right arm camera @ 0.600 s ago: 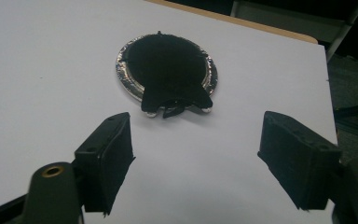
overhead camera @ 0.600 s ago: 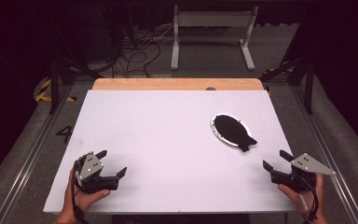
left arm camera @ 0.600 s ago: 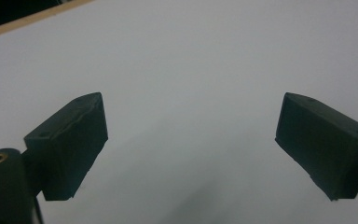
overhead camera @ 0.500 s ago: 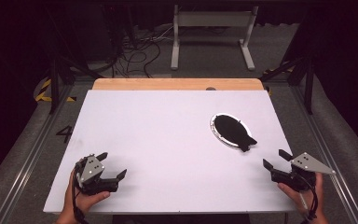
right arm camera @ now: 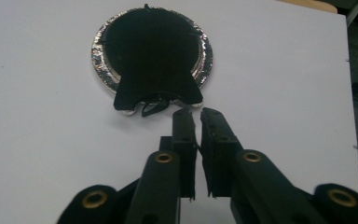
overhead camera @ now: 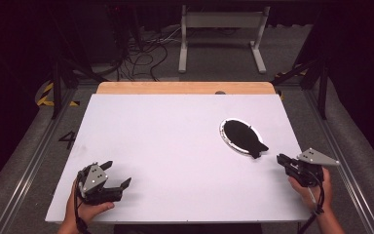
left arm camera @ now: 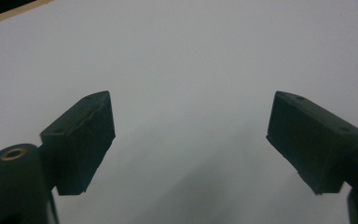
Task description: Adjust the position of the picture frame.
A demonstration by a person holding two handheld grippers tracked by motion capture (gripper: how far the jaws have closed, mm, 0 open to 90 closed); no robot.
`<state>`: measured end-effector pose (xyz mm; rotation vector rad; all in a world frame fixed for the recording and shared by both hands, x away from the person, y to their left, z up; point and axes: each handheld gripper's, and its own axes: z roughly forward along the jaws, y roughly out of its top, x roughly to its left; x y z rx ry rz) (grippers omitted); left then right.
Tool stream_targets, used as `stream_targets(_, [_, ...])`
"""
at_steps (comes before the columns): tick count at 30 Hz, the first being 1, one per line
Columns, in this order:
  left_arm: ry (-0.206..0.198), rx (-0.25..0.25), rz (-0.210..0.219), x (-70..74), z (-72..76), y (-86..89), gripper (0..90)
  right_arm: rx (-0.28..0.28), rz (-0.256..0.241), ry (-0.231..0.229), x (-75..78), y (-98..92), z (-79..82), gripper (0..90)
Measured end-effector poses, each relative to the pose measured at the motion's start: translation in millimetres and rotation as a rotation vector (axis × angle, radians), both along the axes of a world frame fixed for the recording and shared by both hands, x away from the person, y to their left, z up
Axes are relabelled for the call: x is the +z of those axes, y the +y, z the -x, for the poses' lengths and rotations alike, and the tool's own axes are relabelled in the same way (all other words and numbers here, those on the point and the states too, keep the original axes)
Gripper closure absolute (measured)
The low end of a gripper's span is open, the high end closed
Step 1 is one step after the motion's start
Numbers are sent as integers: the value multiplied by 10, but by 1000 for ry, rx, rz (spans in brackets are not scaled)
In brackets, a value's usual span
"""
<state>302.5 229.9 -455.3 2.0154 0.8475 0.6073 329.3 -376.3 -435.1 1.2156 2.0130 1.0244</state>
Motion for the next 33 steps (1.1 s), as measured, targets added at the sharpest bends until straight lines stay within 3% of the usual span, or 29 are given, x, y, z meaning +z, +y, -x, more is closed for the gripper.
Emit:
stream_targets(5, [11, -7, -12, -25, -18, -16, 160, 29, 75, 24, 36, 64, -289, 900])
stream_targets(10, [9, -16, -21, -40, -16, -40, 159, 21, 74, 20, 34, 109, -462, 900])
stream_targets(14, [11, -23, -18, -45, -21, -55, 159, 4, 70, 51, -97, 110, -616, 900])
stream_targets(19, [15, -27, -25, -61, -33, -74, 159, 16, 92, 86, -150, 126, -697, 900])
stream_targets(22, [17, -29, -30, -63, -40, -88, 158, 22, 79, 107, -170, 123, -750, 900])
stream_targets(33, [25, -38, -20, -67, -57, -94, 158, 29, 81, 97, -186, 157, -791, 900])
